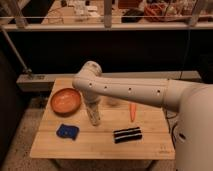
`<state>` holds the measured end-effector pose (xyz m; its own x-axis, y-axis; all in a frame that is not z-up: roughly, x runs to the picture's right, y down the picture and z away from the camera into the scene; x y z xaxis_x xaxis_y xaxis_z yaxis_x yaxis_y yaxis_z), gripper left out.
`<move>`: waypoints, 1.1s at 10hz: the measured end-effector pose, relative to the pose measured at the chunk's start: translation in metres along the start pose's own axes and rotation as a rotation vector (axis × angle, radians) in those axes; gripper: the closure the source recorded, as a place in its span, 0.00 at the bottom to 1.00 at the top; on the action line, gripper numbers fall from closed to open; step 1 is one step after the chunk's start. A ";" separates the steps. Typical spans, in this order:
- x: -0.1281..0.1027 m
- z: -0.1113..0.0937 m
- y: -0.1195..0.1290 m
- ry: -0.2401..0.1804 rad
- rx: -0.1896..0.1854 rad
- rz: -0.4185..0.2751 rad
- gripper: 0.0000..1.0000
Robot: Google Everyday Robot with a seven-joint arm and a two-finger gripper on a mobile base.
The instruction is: Knock the bottle over
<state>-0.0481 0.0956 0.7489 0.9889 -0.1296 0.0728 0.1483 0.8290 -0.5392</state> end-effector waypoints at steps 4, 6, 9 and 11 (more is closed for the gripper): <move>-0.001 0.001 0.001 0.004 -0.002 0.001 0.98; -0.001 0.002 0.002 0.005 -0.003 0.001 0.98; 0.004 0.002 0.002 0.009 -0.006 0.008 0.98; 0.006 0.003 0.002 0.011 -0.009 0.003 0.98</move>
<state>-0.0420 0.0983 0.7500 0.9892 -0.1331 0.0616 0.1450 0.8244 -0.5471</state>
